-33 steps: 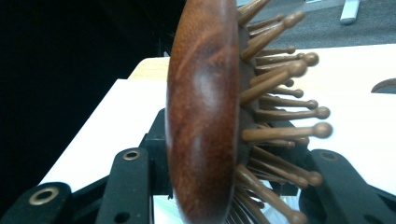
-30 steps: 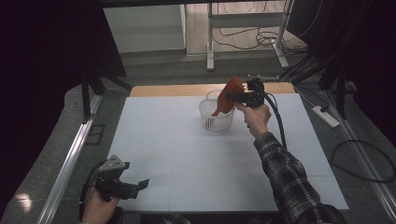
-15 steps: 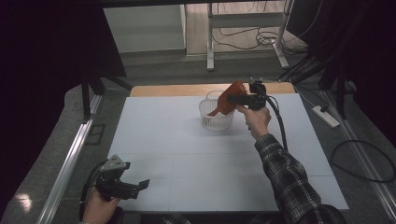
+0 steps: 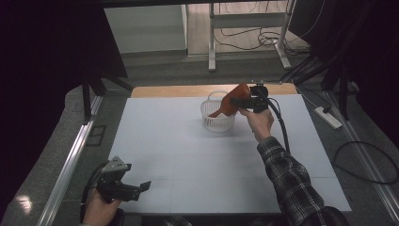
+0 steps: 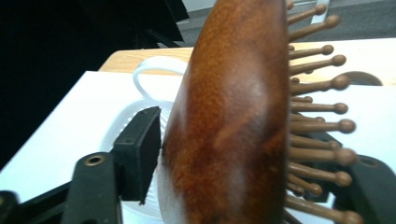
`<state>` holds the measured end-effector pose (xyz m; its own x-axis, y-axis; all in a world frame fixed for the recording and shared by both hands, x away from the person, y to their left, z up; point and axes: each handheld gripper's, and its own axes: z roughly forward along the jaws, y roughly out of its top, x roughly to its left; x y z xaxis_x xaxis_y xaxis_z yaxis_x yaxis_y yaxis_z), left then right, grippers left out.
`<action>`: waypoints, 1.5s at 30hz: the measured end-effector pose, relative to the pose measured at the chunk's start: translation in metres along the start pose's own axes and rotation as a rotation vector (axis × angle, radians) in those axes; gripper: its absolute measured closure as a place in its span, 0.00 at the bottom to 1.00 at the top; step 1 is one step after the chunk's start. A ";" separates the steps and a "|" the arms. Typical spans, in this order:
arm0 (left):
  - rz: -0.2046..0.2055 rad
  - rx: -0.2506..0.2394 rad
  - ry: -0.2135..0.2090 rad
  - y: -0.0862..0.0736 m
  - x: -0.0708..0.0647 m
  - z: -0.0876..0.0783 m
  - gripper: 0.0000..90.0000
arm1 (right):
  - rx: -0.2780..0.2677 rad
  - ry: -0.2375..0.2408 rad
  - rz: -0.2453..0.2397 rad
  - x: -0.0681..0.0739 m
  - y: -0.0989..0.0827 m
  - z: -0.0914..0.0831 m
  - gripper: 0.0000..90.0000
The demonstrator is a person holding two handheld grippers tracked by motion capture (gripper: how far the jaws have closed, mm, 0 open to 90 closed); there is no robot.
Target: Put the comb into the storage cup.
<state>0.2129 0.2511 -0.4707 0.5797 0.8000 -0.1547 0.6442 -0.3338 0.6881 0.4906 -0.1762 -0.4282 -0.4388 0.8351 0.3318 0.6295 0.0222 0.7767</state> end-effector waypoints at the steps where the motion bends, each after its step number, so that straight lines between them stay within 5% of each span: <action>1: 0.000 -0.001 0.000 0.000 0.000 0.000 0.00 | -0.001 -0.008 -0.008 0.000 0.000 0.000 0.34; 15: -0.003 -0.002 0.007 0.000 0.000 0.000 0.00 | 0.021 0.022 -0.045 -0.003 0.004 -0.006 0.20; 45: -0.009 -0.029 0.028 -0.001 0.000 -0.003 0.00 | 0.047 0.032 -0.144 0.003 0.005 -0.015 0.17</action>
<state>0.2111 0.2528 -0.4692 0.5592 0.8169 -0.1410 0.6343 -0.3121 0.7073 0.4826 -0.1824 -0.4154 -0.5468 0.8033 0.2360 0.5875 0.1673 0.7917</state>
